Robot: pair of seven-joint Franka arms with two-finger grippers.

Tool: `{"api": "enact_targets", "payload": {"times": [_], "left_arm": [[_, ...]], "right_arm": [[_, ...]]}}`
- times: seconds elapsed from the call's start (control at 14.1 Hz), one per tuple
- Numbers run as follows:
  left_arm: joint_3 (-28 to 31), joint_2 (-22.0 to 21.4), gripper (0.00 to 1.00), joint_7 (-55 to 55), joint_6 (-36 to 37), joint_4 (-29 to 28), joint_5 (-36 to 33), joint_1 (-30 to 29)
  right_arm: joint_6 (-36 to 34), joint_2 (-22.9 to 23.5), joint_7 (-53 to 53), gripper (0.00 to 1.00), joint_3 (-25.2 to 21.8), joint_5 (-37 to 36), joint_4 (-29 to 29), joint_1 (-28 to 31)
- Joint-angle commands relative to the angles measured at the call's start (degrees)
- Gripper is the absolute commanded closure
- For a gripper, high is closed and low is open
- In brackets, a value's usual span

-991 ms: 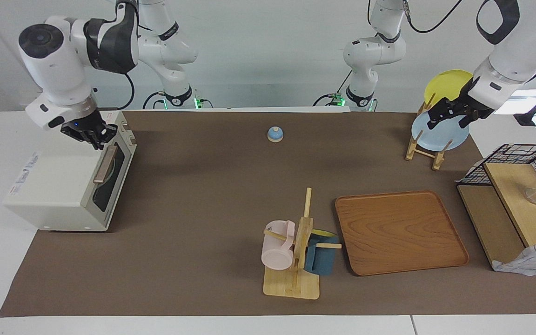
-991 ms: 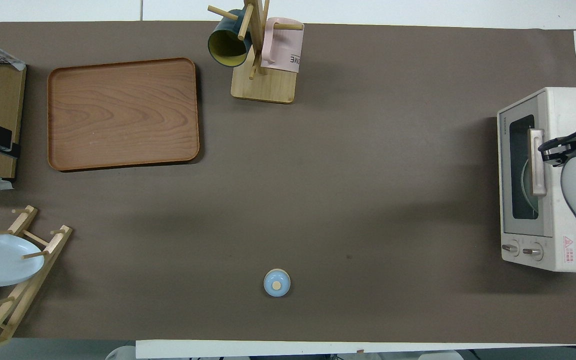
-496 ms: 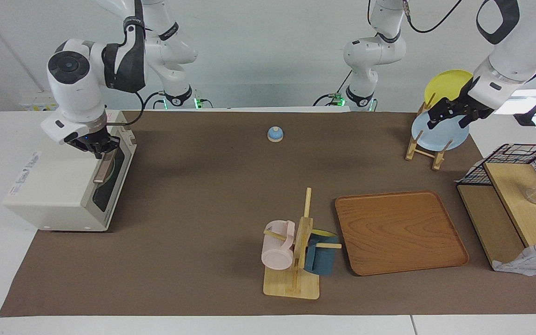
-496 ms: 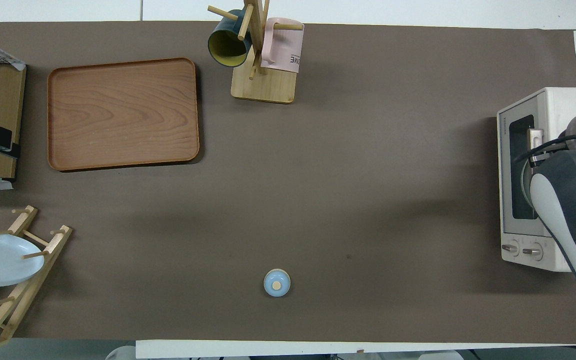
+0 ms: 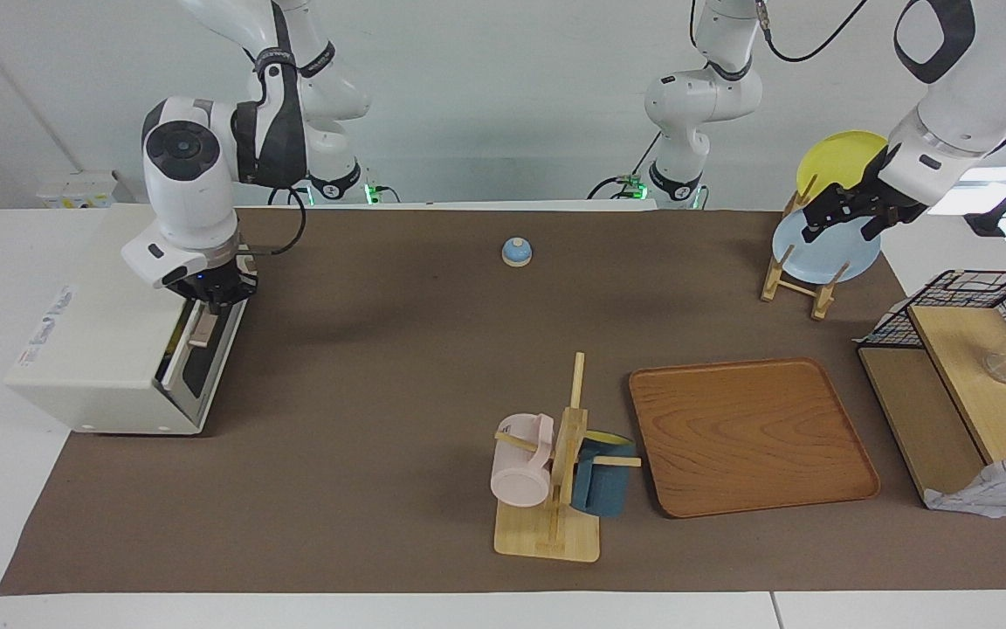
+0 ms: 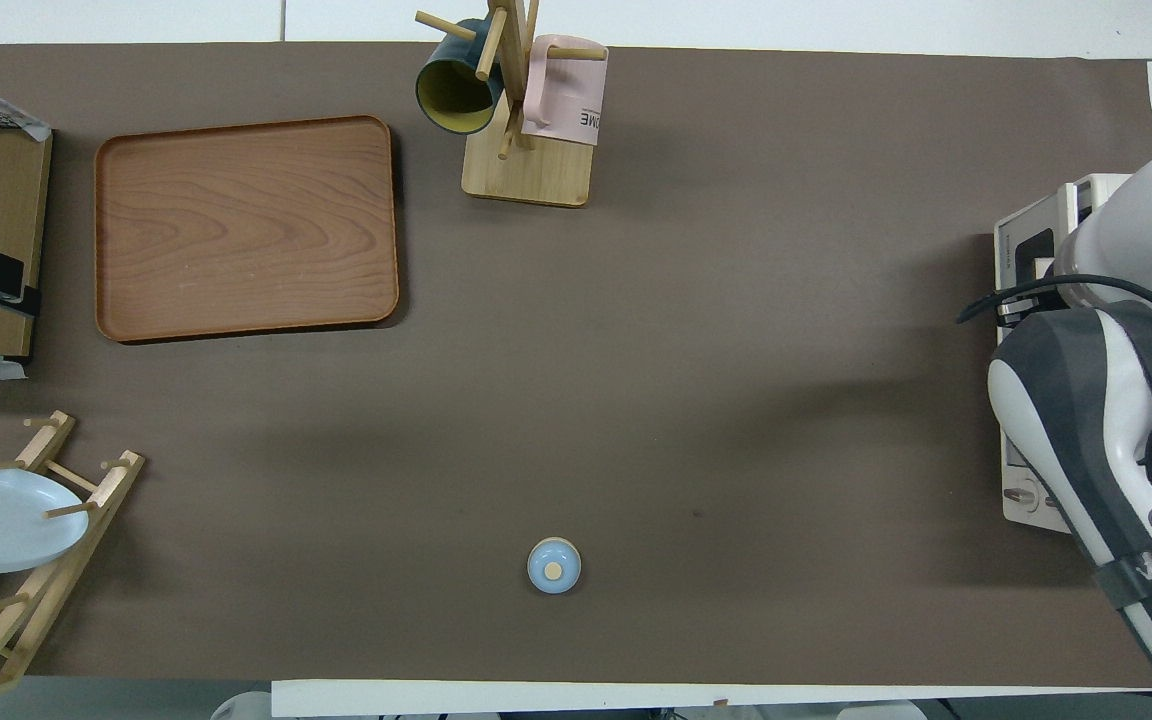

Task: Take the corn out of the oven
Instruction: 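Grasp the green plate inside the oven with the right gripper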

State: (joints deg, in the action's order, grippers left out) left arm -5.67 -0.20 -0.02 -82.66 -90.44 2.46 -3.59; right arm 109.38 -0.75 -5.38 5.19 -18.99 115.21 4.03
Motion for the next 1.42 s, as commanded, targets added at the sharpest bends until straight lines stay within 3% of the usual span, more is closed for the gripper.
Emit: {"api": "enact_targets", "payload": {"times": [0.0,0.42,0.57,0.71,0.85,0.92,1.06,1.2,1.35], "left_arm": [[-0.1,-0.6,0.00,0.3,0.3,-0.3,-1.0,-0.2],[-0.1,-0.6,0.00,0.3,0.3,-0.3,-1.0,-0.2],[-0.1,-0.6,0.00,0.3,0.3,-0.3,-1.0,-0.2],[0.0,-0.6,0.00,0.4,0.3,-0.3,-1.0,-0.2],[-0.1,-0.6,0.00,0.3,0.3,-0.3,-1.0,-0.2],[0.0,-0.6,0.00,0.4,0.3,-0.3,-1.0,-0.2],[-0.1,-0.6,0.00,0.3,0.3,-0.3,-1.0,-0.2],[-0.1,-0.6,0.00,0.3,0.3,-0.3,-1.0,-0.2],[0.0,-0.6,0.00,0.3,0.3,-0.3,-1.0,-0.2]], "right_arm": [[10.2,5.9,-8.1,1.00,0.3,-0.8,3.5,0.7],[22.6,17.7,-20.7,1.00,2.4,1.0,2.7,-1.0],[21.2,18.4,-21.5,1.00,4.9,7.4,0.2,-1.1],[15.6,18.6,-23.7,1.00,7.9,14.3,-5.4,-2.1],[8.1,16.3,-24.2,0.93,8.6,14.4,-10.3,-1.9],[5.3,14.0,-23.8,0.72,8.5,14.3,-10.6,-1.5],[1.0,8.8,-19.9,0.53,8.4,13.9,-7.5,0.7],[0.9,5.2,-13.7,0.47,7.9,12.4,-1.8,2.9],[4.8,3.8,-9.9,0.47,6.2,9.3,2.5,4.0]]}}
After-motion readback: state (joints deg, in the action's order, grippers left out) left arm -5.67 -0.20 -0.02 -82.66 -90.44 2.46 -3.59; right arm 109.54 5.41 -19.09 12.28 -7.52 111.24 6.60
